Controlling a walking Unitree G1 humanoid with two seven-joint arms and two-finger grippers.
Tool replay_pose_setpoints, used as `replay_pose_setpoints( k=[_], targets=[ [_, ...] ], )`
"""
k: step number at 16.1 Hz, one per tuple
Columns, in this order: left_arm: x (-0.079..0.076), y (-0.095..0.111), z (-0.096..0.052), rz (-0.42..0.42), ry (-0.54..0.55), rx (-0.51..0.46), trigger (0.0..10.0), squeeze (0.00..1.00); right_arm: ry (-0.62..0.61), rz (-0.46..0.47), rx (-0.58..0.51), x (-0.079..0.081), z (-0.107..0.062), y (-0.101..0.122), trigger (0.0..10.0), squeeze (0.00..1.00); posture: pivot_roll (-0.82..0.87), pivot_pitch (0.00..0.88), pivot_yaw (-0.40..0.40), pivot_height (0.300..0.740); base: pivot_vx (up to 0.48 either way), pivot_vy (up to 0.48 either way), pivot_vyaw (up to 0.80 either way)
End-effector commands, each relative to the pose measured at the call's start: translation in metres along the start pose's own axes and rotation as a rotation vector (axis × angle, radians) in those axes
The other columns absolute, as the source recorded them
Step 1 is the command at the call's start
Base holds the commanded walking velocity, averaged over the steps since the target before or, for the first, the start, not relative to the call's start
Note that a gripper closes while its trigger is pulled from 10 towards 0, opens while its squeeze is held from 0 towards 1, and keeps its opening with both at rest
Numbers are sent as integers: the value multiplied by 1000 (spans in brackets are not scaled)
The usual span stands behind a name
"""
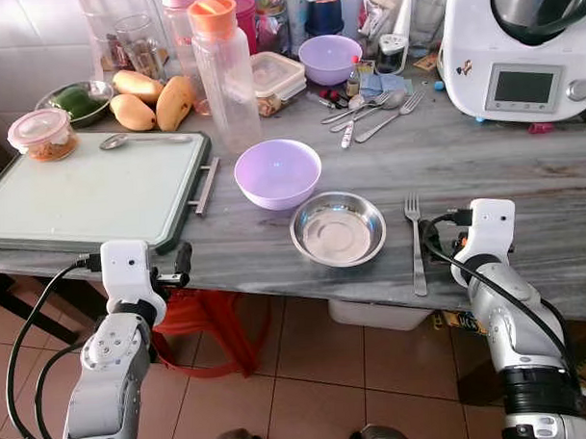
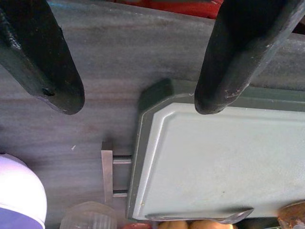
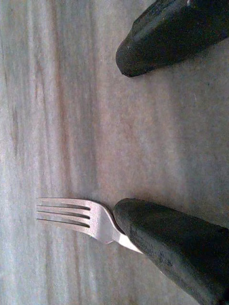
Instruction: Setting the table
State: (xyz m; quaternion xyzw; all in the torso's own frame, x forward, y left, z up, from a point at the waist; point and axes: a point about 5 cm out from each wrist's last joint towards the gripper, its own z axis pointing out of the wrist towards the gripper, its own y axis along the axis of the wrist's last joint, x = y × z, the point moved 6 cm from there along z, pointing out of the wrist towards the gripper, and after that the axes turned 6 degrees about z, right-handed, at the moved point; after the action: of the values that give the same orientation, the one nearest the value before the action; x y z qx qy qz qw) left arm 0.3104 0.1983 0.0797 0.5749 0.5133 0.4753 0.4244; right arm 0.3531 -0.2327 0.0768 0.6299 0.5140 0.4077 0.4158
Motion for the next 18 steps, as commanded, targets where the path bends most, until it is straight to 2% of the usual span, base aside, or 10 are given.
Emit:
replay_pose_setpoints(
  k=[1,5,10,18],
  targets=[
    [2,6,0,12,5,-15,10000,0,49,14,50,12,2,-12,10000,851,44,50,88,740,0,0,0],
    [1,6,0,9,3,-14,10000,0,58,22,53,13,2,-13,10000,851,41,49,89,740,0,0,0],
    [0,6,0,6,3,-14,10000,0,122,36,69,29,1,-16,10000,851,41,52,85,740,0,0,0],
    [0,6,1,4,2,-15,10000,0,139,43,71,33,0,-16,10000,851,39,49,86,740,0,0,0]
  ],
)
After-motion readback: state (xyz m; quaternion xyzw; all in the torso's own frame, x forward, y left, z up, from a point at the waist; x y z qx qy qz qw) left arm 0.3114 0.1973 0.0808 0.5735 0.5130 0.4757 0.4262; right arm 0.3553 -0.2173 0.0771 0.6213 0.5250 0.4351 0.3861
